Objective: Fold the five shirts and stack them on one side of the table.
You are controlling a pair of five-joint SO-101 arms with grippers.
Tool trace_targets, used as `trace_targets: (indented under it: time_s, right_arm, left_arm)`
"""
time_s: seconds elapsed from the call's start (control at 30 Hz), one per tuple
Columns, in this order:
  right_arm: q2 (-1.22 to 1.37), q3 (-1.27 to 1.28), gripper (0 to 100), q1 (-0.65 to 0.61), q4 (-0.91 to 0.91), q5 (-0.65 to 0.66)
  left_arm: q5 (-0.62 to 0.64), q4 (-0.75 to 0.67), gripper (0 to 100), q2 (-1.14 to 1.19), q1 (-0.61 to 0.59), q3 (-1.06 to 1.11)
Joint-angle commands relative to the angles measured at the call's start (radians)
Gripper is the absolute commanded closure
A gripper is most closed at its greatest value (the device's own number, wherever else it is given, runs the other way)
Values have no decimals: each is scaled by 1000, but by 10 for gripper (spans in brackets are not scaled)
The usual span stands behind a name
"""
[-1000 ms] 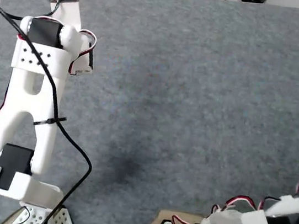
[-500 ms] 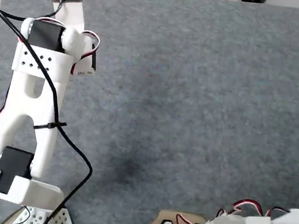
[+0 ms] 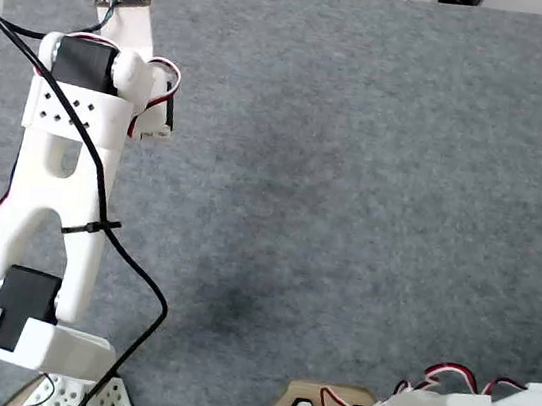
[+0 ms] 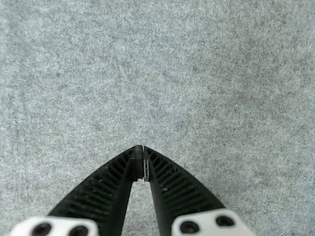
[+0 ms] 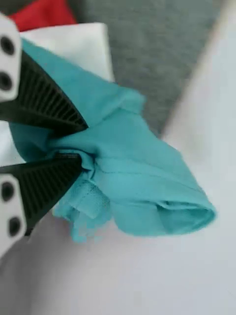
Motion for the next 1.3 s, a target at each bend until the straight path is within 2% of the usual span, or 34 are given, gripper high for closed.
trace_targets:
  time_s: [0.0,0.17,0.27,0.67,0.83,1.0,1.13,1.27]
  right_arm:
    - [-91,-1,993,-21,91,144]
    - [-131,-1,993,-1,112,439]
    - [-150,-5,993,15,112,523]
    - [-179,-1,978,150,28,555]
    - [-186,13,797,196,26,505]
    - [-186,15,625,191,58,500]
    - [-188,7,566,154,129,500]
    - [-223,16,581,91,209,493]
  left_arm:
    - [-3,5,981,-47,9,-14]
    - [-2,5,981,-47,9,-14]
    - [-2,5,981,-47,9,-14]
    - [-3,5,981,-48,11,-17]
    - [-3,5,981,-47,11,-51]
    - [-3,5,981,-47,11,-64]
    - [-3,5,981,-47,11,-64]
    - [-3,6,981,-47,11,-64]
